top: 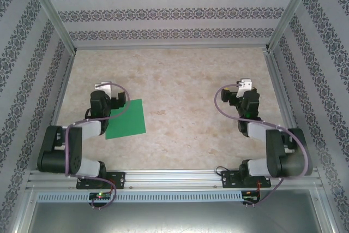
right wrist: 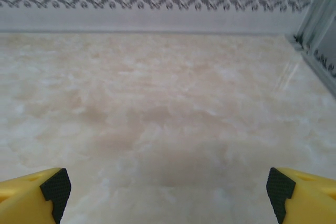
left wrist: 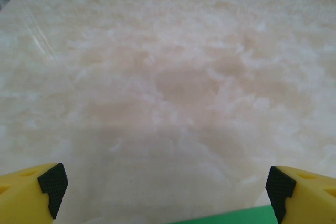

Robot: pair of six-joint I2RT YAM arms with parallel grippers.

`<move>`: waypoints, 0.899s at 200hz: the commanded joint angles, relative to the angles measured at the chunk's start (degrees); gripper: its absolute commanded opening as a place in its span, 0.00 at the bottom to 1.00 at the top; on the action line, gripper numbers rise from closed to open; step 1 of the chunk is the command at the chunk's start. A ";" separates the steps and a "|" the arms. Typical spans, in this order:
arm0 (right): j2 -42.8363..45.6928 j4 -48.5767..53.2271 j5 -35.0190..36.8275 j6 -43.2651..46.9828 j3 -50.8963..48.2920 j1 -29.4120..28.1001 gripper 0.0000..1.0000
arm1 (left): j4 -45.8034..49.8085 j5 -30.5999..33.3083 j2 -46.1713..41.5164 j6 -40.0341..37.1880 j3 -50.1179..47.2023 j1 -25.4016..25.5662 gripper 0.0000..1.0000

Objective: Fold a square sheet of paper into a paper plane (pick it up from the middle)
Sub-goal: Move the square sheet of paper to the center of the table.

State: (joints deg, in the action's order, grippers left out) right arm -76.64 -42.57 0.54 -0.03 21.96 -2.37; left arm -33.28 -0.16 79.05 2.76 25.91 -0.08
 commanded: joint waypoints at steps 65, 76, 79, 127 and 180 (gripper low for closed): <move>15.21 29.83 -8.67 -2.24 12.24 -14.76 0.98 | 45.23 -4.54 -10.15 20.37 15.64 3.16 1.00; 15.40 33.45 -9.53 -3.19 13.91 -16.42 0.98 | 48.68 -3.33 -8.89 21.43 16.67 3.75 1.00; 15.45 34.22 -9.71 -3.55 14.28 -16.71 0.98 | 49.34 -3.21 -8.61 21.63 16.95 3.84 1.00; 17.62 43.15 -11.68 -7.59 16.45 -23.62 0.98 | 56.04 -0.74 -0.37 26.18 20.54 6.66 1.00; 18.54 50.46 -10.47 -9.95 18.20 -28.83 0.98 | 56.36 2.97 9.12 26.98 24.30 9.31 1.00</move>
State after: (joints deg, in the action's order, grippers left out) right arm -59.00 3.05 -9.96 -7.57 37.78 -29.47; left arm 20.58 -0.21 85.34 27.77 47.70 8.69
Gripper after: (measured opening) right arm 0.977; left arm 0.999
